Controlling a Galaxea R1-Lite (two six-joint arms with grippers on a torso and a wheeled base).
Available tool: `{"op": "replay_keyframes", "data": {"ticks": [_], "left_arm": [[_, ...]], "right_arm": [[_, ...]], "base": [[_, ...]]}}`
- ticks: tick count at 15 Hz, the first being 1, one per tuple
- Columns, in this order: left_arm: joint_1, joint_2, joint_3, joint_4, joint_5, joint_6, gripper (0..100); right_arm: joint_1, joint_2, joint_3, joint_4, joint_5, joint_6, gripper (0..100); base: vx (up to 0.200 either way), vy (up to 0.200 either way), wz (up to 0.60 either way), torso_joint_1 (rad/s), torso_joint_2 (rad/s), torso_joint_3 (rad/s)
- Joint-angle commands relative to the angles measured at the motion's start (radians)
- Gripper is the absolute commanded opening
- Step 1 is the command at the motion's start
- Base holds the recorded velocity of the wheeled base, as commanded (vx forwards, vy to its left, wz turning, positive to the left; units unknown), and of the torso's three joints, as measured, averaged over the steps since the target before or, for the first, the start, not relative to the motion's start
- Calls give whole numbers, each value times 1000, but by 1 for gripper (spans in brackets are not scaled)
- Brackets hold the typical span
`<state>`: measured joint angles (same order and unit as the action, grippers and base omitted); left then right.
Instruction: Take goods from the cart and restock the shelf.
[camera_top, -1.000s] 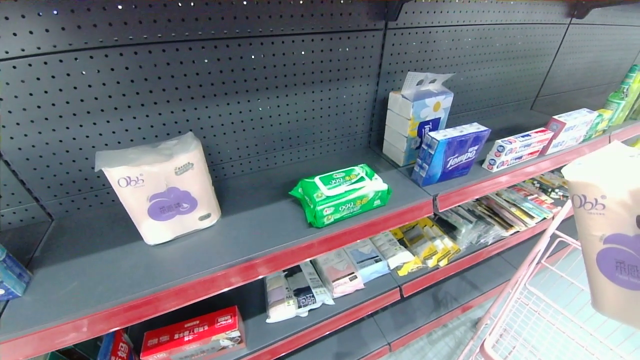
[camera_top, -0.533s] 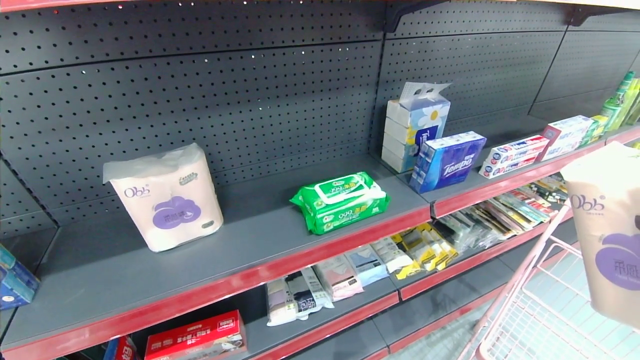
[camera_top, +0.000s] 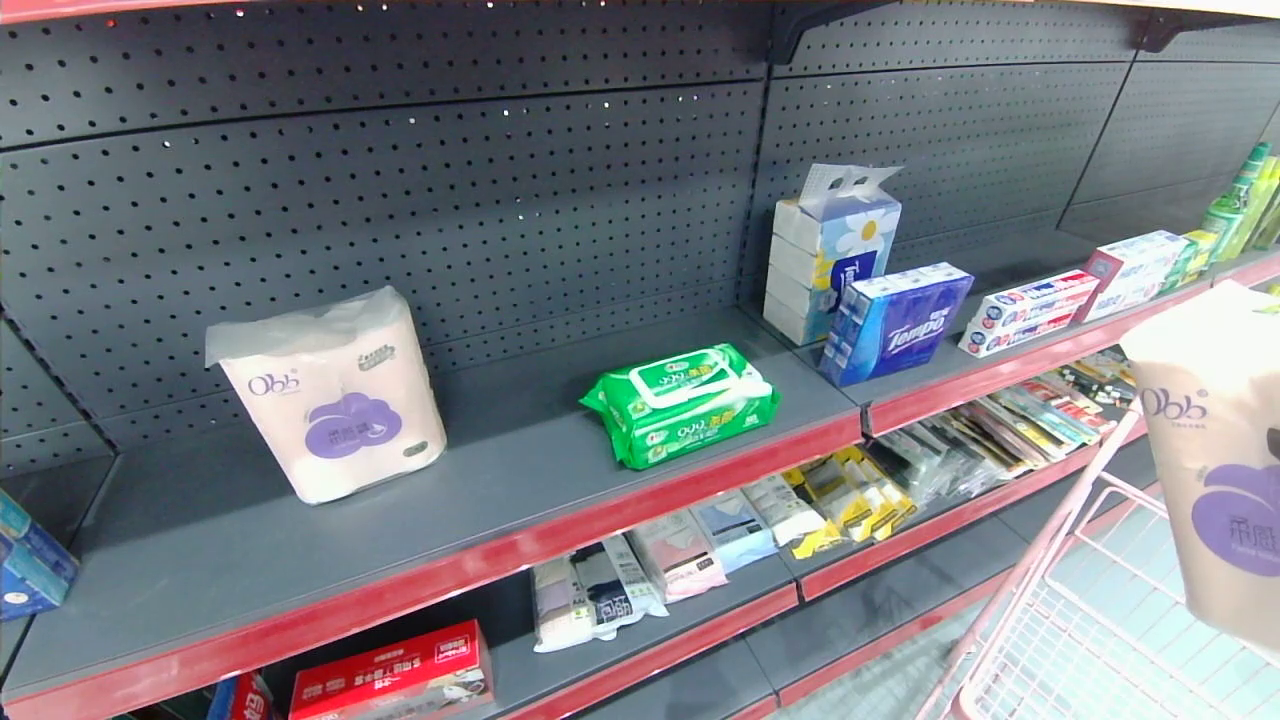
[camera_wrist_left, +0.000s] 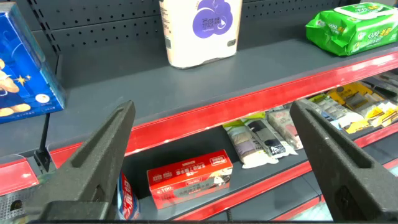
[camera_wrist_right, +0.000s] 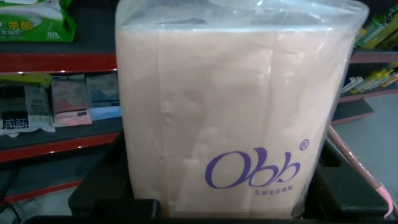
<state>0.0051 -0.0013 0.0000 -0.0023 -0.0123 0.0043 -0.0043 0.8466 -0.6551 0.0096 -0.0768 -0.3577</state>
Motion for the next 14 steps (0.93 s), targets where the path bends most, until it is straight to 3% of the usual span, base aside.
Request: {"op": "replay_keyframes", "data": {"ticks": [1, 5, 13, 14], "left_arm": [[-1, 1, 0, -1, 0, -1, 100], [-1, 1, 0, -1, 0, 0, 100], [1, 1, 0, -1, 0, 0, 100], [1, 1, 0, -1, 0, -1, 100]], "right_arm": [[0, 2, 0, 1, 0, 0, 0], [1, 5, 2, 1, 0, 0, 0], [1, 5, 5, 1, 0, 0, 0], [1, 3, 5, 1, 0, 0, 0]], "base": [[0, 0, 0, 0, 0, 0], [0, 0, 0, 0, 0, 0], [0, 0, 600, 4, 1, -1], [0, 0, 0, 0, 0, 0]]}}
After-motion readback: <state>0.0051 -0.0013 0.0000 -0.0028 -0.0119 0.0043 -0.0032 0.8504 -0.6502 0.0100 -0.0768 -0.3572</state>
